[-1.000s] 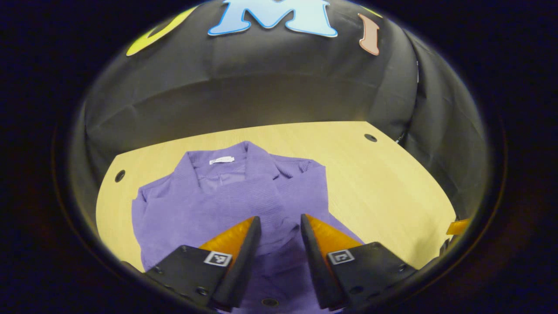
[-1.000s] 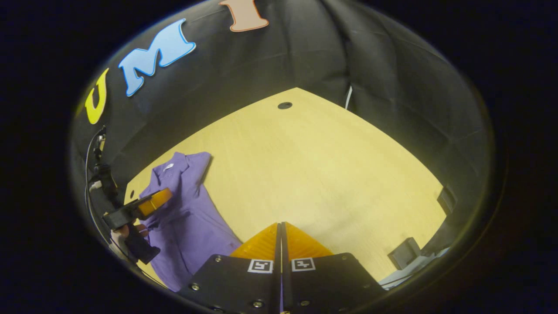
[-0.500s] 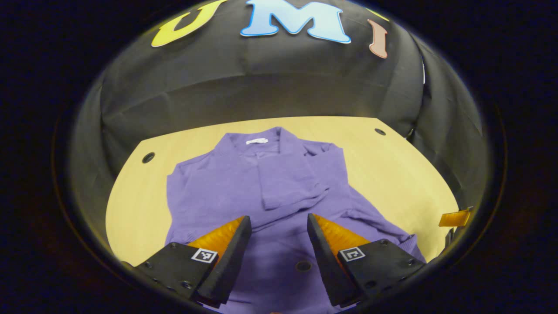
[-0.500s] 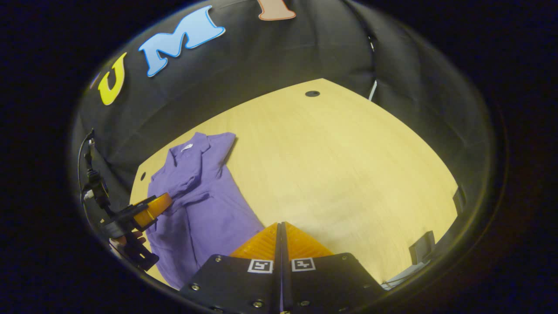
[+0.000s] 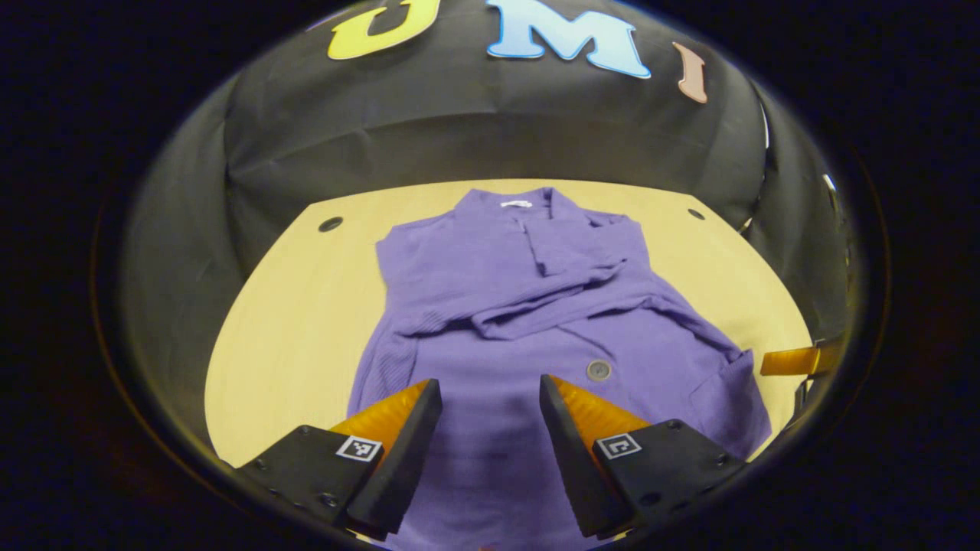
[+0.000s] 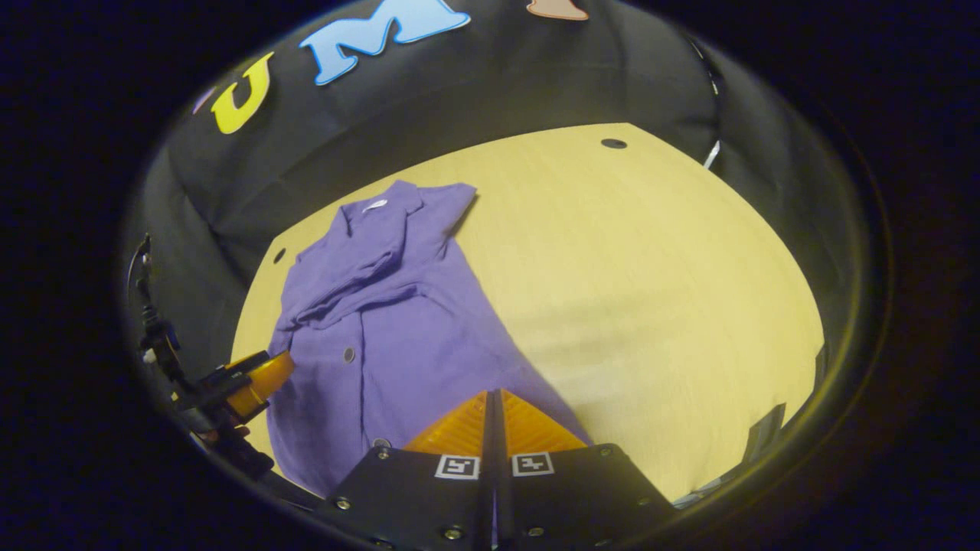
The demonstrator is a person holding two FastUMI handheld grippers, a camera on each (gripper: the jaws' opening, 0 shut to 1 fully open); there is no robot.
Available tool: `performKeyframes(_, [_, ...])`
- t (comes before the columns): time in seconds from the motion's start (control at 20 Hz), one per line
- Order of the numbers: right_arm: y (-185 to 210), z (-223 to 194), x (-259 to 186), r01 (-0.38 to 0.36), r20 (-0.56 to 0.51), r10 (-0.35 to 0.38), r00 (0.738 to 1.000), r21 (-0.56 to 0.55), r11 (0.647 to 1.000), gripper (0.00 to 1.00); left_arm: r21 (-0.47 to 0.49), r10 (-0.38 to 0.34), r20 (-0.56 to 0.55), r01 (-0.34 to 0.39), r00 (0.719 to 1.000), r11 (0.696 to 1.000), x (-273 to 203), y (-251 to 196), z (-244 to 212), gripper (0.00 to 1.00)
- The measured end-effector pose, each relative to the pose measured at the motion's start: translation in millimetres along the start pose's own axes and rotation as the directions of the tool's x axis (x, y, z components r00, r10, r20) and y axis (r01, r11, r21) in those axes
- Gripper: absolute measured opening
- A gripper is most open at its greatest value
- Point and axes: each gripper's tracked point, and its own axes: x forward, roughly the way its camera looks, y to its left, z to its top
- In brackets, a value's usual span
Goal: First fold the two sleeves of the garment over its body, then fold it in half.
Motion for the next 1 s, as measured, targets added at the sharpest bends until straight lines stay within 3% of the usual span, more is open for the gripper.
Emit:
performKeyframes(0.55, [22,-28,9,-0.045,-0.074,0.037,0.997,-0.115,0.992,0.01,-0.063,0.084,-0.109,-0.091,0.990,0.994,-56,40,-92,0.85])
performKeyframes(1.0, [19,-33,14,-0.035,-0.095,0.021,0.995,-0.141,0.989,0.01,-0.048,0.087,-0.188,-0.098,0.978,0.994,-53,41,-117,0.86])
